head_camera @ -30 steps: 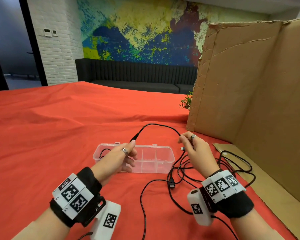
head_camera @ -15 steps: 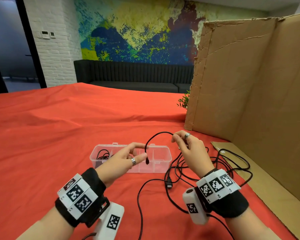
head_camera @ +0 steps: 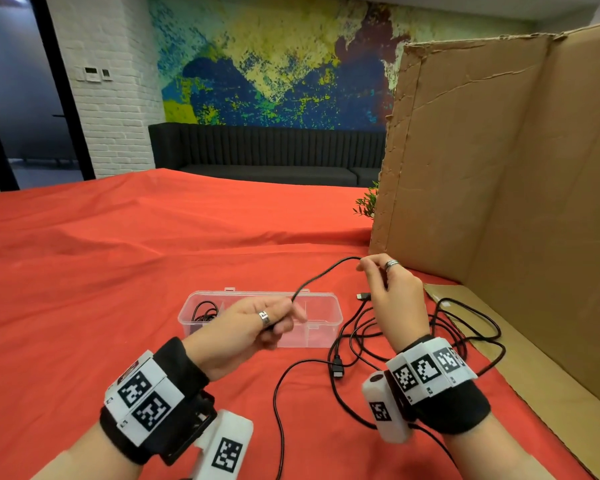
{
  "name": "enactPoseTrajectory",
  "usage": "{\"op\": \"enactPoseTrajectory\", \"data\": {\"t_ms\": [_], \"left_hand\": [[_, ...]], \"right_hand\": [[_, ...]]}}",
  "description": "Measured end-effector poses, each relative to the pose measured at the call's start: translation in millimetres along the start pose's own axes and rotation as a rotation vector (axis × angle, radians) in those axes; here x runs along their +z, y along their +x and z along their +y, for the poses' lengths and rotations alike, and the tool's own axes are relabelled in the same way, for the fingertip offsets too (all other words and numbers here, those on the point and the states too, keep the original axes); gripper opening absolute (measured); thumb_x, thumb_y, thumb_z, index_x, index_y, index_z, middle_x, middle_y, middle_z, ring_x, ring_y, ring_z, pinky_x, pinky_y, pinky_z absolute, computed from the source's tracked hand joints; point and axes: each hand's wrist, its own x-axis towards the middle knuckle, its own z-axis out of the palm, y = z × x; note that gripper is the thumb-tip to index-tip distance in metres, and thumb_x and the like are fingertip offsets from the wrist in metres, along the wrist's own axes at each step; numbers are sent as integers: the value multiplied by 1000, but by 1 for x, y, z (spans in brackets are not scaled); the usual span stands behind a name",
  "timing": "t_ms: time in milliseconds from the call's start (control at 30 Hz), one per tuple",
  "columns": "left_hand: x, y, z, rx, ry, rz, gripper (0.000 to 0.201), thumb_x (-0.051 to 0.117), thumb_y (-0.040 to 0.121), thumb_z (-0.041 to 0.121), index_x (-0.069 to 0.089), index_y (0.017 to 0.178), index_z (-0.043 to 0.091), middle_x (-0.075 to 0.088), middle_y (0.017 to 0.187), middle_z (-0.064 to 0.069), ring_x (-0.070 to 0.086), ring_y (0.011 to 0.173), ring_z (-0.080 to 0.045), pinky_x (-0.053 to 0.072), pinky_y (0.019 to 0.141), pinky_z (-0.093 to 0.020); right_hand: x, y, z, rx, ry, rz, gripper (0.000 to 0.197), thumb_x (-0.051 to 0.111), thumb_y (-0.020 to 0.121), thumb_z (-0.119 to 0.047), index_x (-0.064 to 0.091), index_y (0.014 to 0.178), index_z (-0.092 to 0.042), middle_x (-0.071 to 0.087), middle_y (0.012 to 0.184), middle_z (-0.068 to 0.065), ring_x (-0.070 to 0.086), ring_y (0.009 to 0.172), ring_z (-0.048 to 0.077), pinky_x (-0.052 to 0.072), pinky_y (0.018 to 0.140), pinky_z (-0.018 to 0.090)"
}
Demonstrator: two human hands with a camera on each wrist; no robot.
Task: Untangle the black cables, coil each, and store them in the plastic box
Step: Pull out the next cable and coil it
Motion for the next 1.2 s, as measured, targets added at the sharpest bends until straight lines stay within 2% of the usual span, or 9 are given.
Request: {"op": "enactPoseTrajectory", "data": {"t_ms": [133,267,400,500,667,767,933,1067,1200], "left_hand": [[6,5,17,241,-315,45,30,44,87,15,68,99,2,71,98,-7,68,81,-14,56,75,-23],[5,20,9,340,-123,194,25,43,93,11,61,109,6,66,115,-7,62,110,-15,49,94,-24],[-8,23,-12,408,631,274,25,39,91,26,60,103,21,64,103,10,57,97,11,41,85,-8],[-6,14,-17,376,988,104,30,32,96,28,57,91,12,59,77,5,50,73,4,36,69,-16],[15,-2,-3,112,128,-72,50,35,95,41,62,71,7,58,55,-3,38,38,-9,32,43,-16],[31,-4,12,157,-164,-70,43,41,92,34,67,65,12,58,55,-5,38,36,-9,33,39,-14],[24,8,31,364,-510,169,30,43,85,21,64,93,2,73,85,-10,70,72,-19,58,72,-27],[-9,18,22,439,-184,420,25,34,99,13,58,99,9,71,94,-2,69,91,-16,52,86,-31],[-17,15,-2,331,819,306,20,35,99,14,52,90,17,69,90,-2,66,89,-14,44,80,-24]], "right_hand": [[20,-20,5,-153,-192,-424,33,41,93,-51,64,98,-29,68,78,-1,62,68,18,48,65,33],[34,-56,-14,-407,-141,-695,56,17,85,-68,53,102,-30,68,94,-2,61,94,22,50,78,40],[15,-55,-26,-557,-200,-605,44,19,87,-57,53,91,-29,64,87,-4,60,87,20,47,65,34],[-1,-41,-32,-614,-265,-327,38,36,82,-55,66,84,-32,67,79,-12,65,75,12,46,55,25],[-22,2,-28,-268,-22,-28,22,62,79,-54,61,90,-35,56,54,2,53,53,19,49,53,40],[-8,2,-32,-125,-106,-144,20,55,88,-47,61,89,-28,48,53,-1,52,59,24,49,60,38],[31,-43,-44,-225,-298,-495,35,28,99,-42,48,107,-16,66,95,15,61,93,37,43,72,41],[27,-59,-43,-506,-206,-400,37,28,90,-49,56,94,-24,68,71,-1,63,69,27,34,54,28],[11,-36,-40,-681,-217,-144,24,49,87,-44,67,82,-29,62,65,-9,56,58,11,35,53,23]]}}
